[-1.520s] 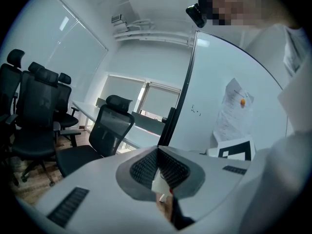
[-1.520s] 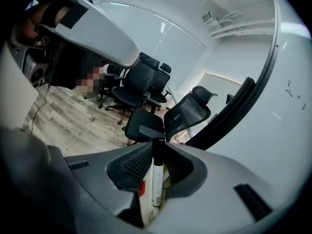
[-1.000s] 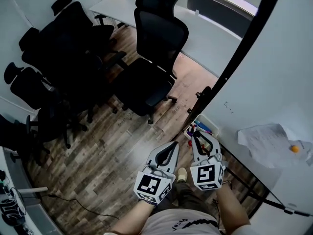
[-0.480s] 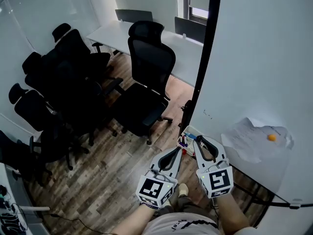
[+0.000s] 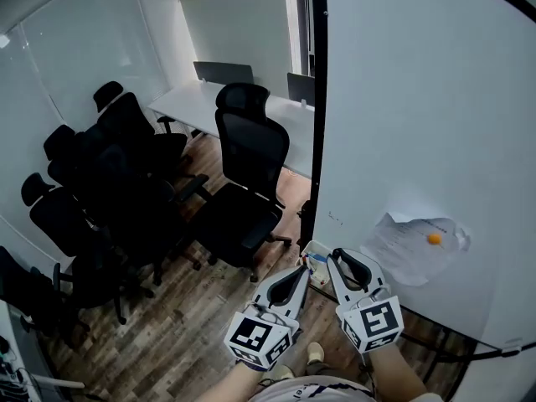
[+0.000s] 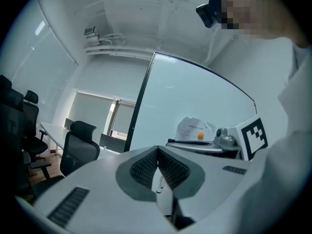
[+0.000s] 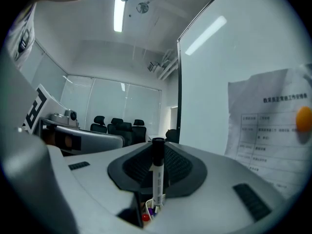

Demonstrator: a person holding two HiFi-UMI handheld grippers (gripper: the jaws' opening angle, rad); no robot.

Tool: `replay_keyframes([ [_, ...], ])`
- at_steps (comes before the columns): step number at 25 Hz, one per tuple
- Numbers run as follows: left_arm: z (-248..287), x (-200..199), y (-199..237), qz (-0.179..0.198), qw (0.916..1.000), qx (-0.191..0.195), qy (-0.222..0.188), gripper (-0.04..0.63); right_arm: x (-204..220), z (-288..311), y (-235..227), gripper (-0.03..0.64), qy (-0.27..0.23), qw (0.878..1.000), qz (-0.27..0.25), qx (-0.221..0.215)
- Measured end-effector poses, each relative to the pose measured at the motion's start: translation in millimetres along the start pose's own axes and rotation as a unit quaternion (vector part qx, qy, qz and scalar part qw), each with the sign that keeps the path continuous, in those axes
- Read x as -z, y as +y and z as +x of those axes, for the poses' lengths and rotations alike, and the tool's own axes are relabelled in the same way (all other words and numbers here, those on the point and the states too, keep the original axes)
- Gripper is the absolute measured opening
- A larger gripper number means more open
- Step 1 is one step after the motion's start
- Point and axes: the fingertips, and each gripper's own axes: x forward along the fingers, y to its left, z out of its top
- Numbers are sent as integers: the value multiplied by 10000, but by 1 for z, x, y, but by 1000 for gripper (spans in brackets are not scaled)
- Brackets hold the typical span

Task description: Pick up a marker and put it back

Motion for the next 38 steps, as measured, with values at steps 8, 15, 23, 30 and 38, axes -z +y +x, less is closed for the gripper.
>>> replay_keyframes([
  [8, 5, -8, -12, 127, 9999, 105, 25, 11, -12, -11, -5, 77, -147, 9999, 50, 47],
  [15, 7, -12, -13, 22, 9999, 108, -81, 11, -19, -12, -7, 77, -228, 9997, 21, 52],
  [23, 11, -16, -9, 98, 9998, 60, -184, 11, -21, -11, -19, 77, -399, 9989, 100, 201],
  [30, 18, -1, -7, 0, 9999, -102, -26, 11, 2, -5, -34, 77, -356, 9987, 304, 211],
  [38, 41, 35, 15, -87, 9991, -341, 220, 11, 61, 27, -47, 77, -292, 9993, 238, 40],
])
